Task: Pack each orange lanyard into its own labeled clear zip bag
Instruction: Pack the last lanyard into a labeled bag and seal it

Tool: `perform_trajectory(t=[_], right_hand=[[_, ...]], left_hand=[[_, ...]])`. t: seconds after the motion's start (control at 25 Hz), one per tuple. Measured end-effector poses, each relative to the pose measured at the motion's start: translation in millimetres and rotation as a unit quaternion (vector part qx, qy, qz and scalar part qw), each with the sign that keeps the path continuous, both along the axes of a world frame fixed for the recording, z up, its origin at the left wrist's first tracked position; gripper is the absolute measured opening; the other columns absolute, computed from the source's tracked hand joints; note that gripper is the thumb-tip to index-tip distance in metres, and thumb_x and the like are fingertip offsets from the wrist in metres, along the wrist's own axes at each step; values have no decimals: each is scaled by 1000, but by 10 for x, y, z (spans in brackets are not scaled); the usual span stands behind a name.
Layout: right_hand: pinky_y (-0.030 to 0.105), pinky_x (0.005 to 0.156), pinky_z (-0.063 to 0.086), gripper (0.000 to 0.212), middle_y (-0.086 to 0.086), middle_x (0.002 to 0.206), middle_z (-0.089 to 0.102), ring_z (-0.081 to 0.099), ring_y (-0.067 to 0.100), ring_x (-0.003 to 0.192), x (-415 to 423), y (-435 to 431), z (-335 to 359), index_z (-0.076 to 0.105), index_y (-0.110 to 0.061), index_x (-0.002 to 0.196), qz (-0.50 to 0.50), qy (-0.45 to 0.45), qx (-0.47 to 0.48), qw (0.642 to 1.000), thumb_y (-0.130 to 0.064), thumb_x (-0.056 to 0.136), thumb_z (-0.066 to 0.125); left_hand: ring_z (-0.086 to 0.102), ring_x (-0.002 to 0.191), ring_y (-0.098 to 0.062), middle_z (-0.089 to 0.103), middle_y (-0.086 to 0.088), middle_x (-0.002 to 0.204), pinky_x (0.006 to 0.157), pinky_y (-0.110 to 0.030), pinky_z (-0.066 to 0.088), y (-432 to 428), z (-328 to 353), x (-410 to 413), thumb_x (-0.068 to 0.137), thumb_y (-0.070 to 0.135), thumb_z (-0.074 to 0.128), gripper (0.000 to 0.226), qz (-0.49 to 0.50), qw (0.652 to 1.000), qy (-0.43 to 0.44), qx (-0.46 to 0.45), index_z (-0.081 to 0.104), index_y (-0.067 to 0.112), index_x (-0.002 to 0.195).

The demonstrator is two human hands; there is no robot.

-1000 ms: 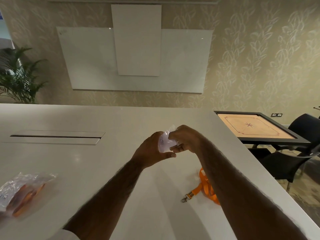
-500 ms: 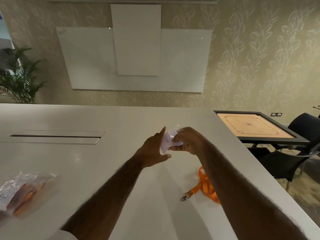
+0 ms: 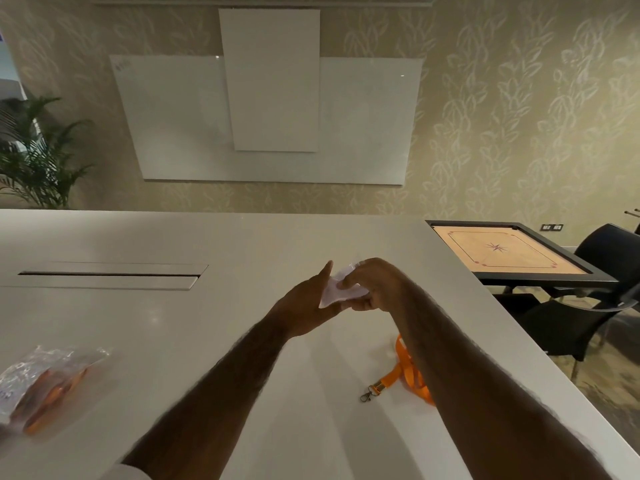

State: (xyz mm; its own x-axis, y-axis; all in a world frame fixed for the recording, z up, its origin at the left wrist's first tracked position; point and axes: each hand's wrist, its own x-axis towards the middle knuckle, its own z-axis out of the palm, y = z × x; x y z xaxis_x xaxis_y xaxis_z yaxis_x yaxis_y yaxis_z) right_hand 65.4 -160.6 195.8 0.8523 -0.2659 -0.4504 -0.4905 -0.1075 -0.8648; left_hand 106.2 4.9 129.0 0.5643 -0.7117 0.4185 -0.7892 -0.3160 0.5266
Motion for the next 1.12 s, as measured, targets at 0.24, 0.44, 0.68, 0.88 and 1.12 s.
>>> perform_trajectory(t=[0.24, 0.44, 0.68, 0.88, 1.12], right_hand=[[21, 64, 55, 18, 9, 81, 62, 63, 17, 74, 116, 30, -136, 57, -4, 87, -15, 26, -9, 1000, -17, 95, 67], [22, 61, 56, 18, 9, 92, 66, 64, 16, 72, 186, -41, -93, 62, -7, 105, -47, -10, -29, 998, -18, 92, 67], [26, 42, 52, 29, 16, 91, 69, 69, 30, 74, 168, -38, -203, 68, -6, 96, -196, -122, 47, 972, 11, 75, 75], [28, 46, 56, 22, 8, 86, 67, 65, 22, 68, 169, 25, -312, 61, -17, 75, -224, -149, 11, 963, -4, 85, 74], [32, 46, 58, 31, 4, 77, 59, 66, 26, 66, 162, 116, -354, 58, -17, 75, -276, -165, 100, 942, 8, 80, 75]], left_hand=[[50, 132, -7, 49, 11, 148, 107, -30, 40, 1, -21, 69, 84, 57, 73, 103, 94, 992, 58, 56, 9, 31, 160], [50, 113, -12, 56, 4, 125, 97, -27, 40, 98, -97, -7, 73, 67, 74, 73, 192, 969, -143, -64, 54, 19, 125], [63, 53, -16, 74, -7, 75, 49, -24, 49, -153, -191, -206, 95, 47, 63, 44, 269, 836, 397, -267, 73, 6, 81], [67, 73, -20, 73, -10, 92, 62, -28, 57, -214, -200, -246, 91, 24, 74, 26, 170, 699, 561, -409, 70, 3, 105], [67, 66, -19, 71, -10, 81, 64, -30, 59, -267, -187, -260, 92, 15, 72, 18, 181, 664, 586, -428, 70, 0, 101]])
